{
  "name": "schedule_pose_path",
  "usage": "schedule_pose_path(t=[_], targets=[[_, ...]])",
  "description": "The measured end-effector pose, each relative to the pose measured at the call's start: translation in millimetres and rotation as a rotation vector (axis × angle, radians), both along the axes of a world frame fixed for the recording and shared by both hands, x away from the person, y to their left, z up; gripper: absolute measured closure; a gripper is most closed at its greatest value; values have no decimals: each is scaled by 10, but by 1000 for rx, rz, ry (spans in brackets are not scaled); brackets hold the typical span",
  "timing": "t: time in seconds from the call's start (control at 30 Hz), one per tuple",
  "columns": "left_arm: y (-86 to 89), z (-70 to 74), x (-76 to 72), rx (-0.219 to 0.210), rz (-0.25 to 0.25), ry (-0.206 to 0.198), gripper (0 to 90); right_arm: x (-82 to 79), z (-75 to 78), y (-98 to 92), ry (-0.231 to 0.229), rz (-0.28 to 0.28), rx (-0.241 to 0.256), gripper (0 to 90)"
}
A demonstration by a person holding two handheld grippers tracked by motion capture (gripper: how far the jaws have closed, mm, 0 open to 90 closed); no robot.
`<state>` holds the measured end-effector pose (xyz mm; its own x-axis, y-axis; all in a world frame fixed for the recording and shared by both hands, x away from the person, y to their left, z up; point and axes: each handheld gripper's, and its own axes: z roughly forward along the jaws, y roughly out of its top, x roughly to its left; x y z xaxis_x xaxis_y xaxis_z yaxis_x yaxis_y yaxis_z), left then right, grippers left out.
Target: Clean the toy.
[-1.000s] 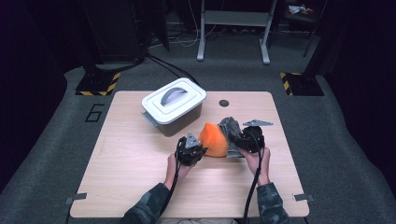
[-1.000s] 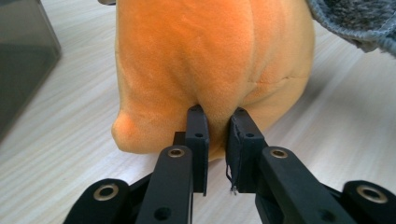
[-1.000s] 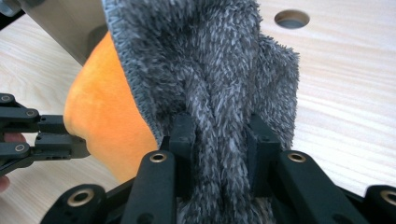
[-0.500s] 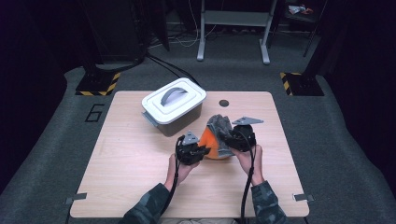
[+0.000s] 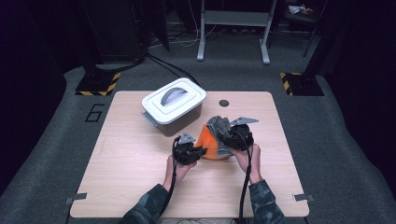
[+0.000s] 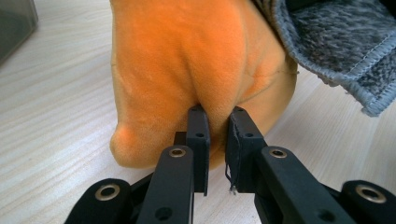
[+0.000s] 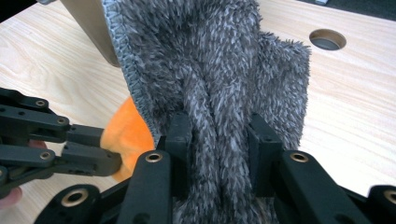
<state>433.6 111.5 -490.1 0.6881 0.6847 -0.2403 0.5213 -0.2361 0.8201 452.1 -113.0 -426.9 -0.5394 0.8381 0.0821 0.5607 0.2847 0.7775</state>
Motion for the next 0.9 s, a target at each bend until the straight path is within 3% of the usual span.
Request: schedule_pose_path(t=[0.27, 0.63, 0.9], targets=[[29, -38, 12, -24, 13, 10, 801, -6, -76, -134, 11, -22, 9, 656], [46, -59, 20, -25, 17, 8, 800, -30, -206, -303, 30, -53, 0, 656], [54, -60, 18, -23, 22, 13, 800, -34, -311, -404, 56, -97, -36, 667]])
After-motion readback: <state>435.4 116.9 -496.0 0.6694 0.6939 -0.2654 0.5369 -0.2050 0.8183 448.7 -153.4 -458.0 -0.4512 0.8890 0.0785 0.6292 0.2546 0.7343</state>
